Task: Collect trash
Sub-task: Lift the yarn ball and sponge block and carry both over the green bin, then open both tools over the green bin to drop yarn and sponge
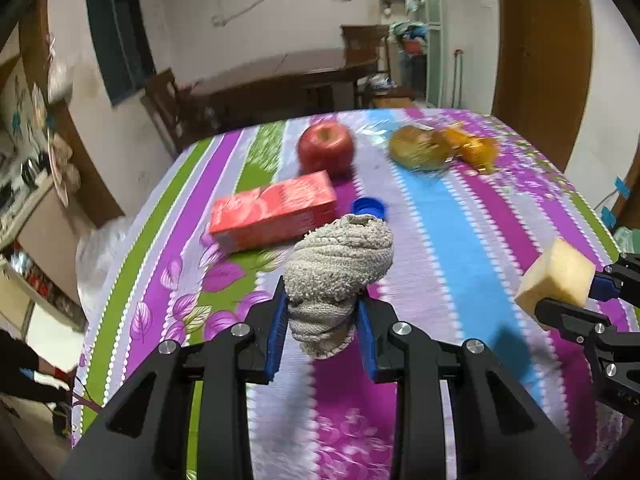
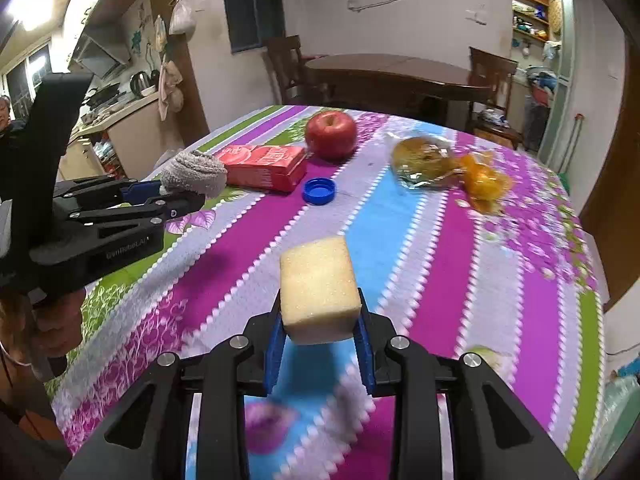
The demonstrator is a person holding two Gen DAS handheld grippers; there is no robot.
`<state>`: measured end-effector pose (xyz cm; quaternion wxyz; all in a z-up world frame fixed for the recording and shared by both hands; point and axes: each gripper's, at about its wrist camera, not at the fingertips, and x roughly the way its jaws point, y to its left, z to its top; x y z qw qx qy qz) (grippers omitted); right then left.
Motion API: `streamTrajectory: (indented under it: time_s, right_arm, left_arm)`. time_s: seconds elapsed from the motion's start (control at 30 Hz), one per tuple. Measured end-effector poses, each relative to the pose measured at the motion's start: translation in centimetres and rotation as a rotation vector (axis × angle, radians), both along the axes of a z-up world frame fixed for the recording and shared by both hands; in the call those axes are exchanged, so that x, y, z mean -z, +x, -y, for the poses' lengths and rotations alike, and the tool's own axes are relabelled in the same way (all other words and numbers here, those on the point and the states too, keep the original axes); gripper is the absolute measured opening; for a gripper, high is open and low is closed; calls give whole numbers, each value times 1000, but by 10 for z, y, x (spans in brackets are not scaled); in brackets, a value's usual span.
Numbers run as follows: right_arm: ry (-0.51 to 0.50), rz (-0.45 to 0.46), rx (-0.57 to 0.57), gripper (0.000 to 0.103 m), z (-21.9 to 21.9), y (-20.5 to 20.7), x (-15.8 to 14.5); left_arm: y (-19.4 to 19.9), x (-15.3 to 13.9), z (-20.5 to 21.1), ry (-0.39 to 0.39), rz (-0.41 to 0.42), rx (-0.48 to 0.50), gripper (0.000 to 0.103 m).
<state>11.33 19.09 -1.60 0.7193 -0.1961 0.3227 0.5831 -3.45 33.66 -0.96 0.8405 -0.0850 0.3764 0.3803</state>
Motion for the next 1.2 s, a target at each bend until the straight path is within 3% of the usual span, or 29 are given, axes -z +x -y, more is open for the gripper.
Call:
streamTrajectory:
  time_s: [0.23, 0.63, 0.93, 1.2]
  right_arm:
    - [4, 41, 123, 32, 67, 21, -30]
    - [27, 59, 389, 32, 199, 88, -68]
    - [-15, 20, 596, 32, 303, 156, -59]
    - [-96, -49, 800, 32, 411, 222, -35]
  left_arm:
    - [34, -22, 59, 84, 13, 116, 29]
    - [118, -45, 163, 148, 24, 355, 29]
    - [203, -31, 243, 100, -22, 599, 29]
    - [277, 1, 305, -22, -100, 841, 29]
